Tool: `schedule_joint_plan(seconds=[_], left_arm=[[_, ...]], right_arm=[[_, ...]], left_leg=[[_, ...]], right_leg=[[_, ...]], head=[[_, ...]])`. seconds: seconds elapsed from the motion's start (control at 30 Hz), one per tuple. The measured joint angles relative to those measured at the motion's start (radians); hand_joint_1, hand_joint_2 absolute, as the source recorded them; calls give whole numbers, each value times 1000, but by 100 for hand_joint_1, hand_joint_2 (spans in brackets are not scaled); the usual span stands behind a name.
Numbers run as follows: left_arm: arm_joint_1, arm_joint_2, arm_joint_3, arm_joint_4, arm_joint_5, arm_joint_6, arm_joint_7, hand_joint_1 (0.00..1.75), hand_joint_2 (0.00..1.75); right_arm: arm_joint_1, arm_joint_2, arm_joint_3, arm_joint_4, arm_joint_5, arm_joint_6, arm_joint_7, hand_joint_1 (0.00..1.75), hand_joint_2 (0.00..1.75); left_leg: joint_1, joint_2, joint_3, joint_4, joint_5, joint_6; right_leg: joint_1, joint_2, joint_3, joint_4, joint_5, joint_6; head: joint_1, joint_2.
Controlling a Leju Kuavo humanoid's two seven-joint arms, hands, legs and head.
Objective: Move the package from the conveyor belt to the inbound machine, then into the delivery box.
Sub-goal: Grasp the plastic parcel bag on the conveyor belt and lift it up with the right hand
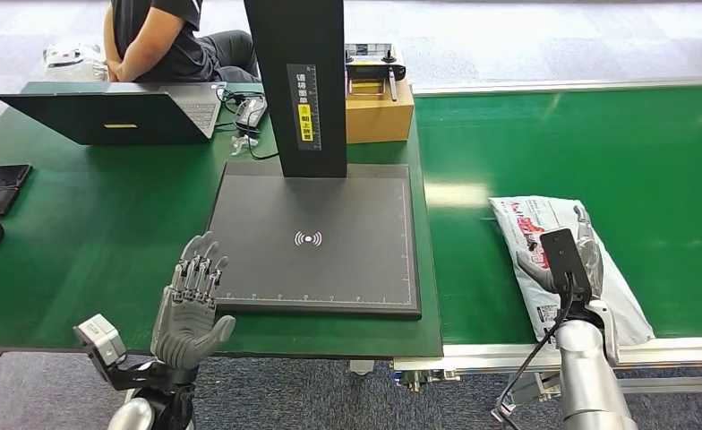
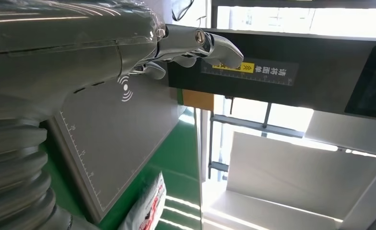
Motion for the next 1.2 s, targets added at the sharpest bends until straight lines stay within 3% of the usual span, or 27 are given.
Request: schedule_joint_plan(seconds=[0.17, 0.37, 0.53, 0.93, 0.97, 1.07, 1.1, 1.2], left_arm=[[2, 0, 3, -4, -1, -4, 14, 0, 175], [15, 0, 11, -19, -38, 19, 34, 0, 175], [20, 0, 19, -26, -51, 21, 41, 0, 175], [21, 0, 24, -26, -96, 47, 52, 0, 175], [22, 0, 25, -26, -99, 50, 54, 0, 175], [22, 0, 26, -26, -102, 52, 56, 0, 175], [22, 0, 27, -26, -102, 52, 57, 0, 175], [23, 0, 29, -26, -102, 54, 59, 0, 175]], right_arm=[[12, 0, -36, 15, 31, 28, 116, 0, 175], [39, 0, -41, 20, 159, -27, 238, 0, 175], [51, 0, -42, 19, 217, 40, 330, 0, 175], [51, 0, -42, 52, 257, 110, 409, 1, 175], [50, 0, -41, 58, 263, 111, 418, 12, 175], [45, -1, -39, 83, 276, 114, 429, 135, 175], [43, -2, -37, 91, 279, 117, 430, 168, 175], [37, -2, -26, 107, 284, 129, 430, 175, 175]], left_leg=[[0, 0, 0, 0, 0, 0], [0, 0, 0, 0, 0, 0], [0, 0, 0, 0, 0, 0], [0, 0, 0, 0, 0, 0], [0, 0, 0, 0, 0, 0], [0, 0, 0, 0, 0, 0], [0, 0, 0, 0, 0, 0], [0, 0, 0, 0, 0, 0]], right_leg=[[0, 0, 0, 0, 0, 0], [0, 0, 0, 0, 0, 0], [0, 0, 0, 0, 0, 0], [0, 0, 0, 0, 0, 0], [0, 0, 0, 0, 0, 0], [0, 0, 0, 0, 0, 1], [0, 0, 0, 0, 0, 1], [0, 0, 0, 0, 0, 1]], head=[[0, 0], [0, 0], [0, 0], [0, 0], [0, 0], [0, 0], [0, 0], [0, 0]])
